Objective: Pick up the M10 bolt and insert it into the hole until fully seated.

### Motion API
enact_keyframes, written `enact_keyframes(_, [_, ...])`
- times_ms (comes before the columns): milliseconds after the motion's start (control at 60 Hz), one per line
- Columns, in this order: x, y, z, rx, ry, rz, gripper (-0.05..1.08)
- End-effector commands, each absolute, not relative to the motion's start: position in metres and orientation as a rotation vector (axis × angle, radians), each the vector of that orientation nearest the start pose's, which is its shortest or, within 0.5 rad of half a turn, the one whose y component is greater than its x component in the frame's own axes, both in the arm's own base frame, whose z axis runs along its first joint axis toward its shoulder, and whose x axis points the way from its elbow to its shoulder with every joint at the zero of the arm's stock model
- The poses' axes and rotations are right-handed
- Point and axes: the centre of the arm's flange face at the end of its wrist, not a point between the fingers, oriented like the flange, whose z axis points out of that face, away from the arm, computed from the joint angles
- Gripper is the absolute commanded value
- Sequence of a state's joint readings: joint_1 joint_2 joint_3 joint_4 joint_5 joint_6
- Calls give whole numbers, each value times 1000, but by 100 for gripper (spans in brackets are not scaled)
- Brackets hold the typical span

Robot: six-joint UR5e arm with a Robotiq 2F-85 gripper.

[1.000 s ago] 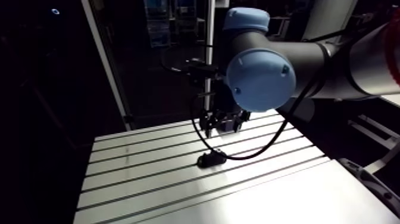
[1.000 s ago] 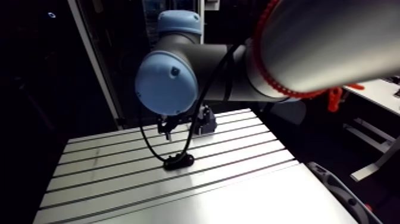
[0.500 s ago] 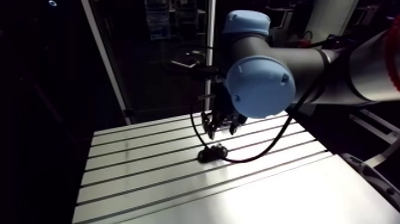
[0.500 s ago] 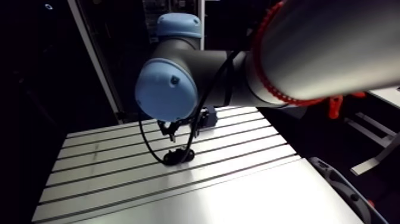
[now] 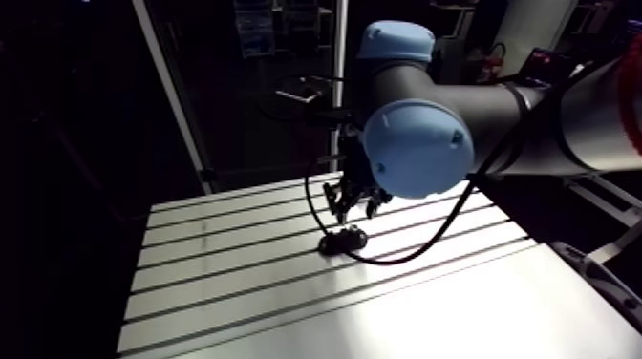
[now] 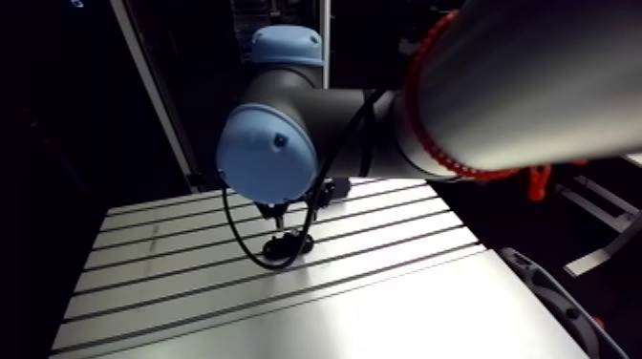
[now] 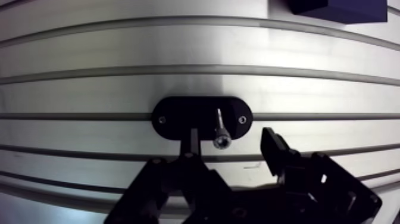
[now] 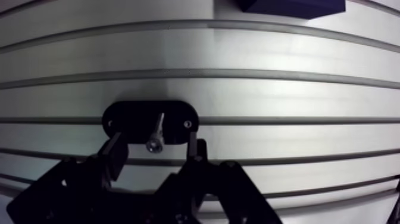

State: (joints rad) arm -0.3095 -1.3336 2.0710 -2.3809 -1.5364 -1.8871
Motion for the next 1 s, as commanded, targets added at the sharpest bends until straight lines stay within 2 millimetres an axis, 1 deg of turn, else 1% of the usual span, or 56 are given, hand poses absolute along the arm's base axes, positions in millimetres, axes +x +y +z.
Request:
enact_keyframes(17, [-512,19,215,-15,3220,-15,40])
enact_keyframes(100, [-511,19,213,-15,3216,-17,40])
enact_keyframes(117, [-510,18,210,-13,3209,-21,40])
enact_keyframes(550, [-508,17,208,-3,3219,-16,40])
enact_keyframes(633, [-508,17,207,-1,3218,-17,43])
enact_keyframes(883, [-509,16,205,-3,3214,-19,43])
enact_keyframes(1000, [-509,16,204,-1,3212,-18,46])
